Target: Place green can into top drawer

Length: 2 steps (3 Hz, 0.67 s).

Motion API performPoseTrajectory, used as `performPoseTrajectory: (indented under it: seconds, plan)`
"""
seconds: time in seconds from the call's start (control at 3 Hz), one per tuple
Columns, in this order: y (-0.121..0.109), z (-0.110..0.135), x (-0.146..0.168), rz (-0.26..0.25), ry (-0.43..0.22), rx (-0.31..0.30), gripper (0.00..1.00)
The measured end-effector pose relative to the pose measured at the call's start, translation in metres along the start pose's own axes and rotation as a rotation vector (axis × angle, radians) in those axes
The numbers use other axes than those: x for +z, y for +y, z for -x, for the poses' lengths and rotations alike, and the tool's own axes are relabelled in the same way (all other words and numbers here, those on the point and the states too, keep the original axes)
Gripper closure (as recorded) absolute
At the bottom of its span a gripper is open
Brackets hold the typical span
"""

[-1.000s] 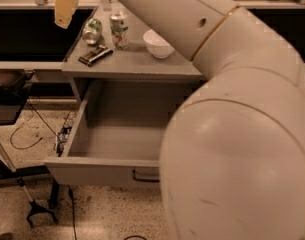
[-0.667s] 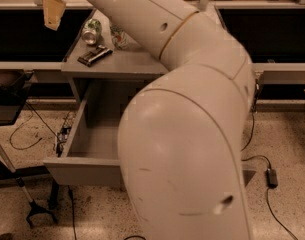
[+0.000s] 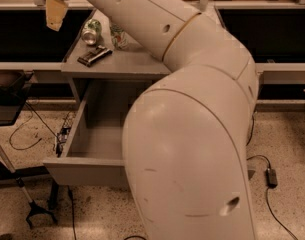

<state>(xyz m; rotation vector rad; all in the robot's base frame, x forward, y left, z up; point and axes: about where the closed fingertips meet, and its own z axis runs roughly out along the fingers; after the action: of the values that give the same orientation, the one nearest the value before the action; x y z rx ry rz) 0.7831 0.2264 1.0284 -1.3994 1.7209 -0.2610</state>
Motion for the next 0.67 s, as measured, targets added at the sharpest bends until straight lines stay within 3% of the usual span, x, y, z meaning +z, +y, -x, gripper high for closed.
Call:
performPoseTrajectory:
  seconds: [0.33,0.67]
  plan:
    - [0.001,-0.014,0.014,-0.018,0.043,0.041,0.00]
    - [0.002,-0.035,0.044,0.012,0.078,0.080,0.00]
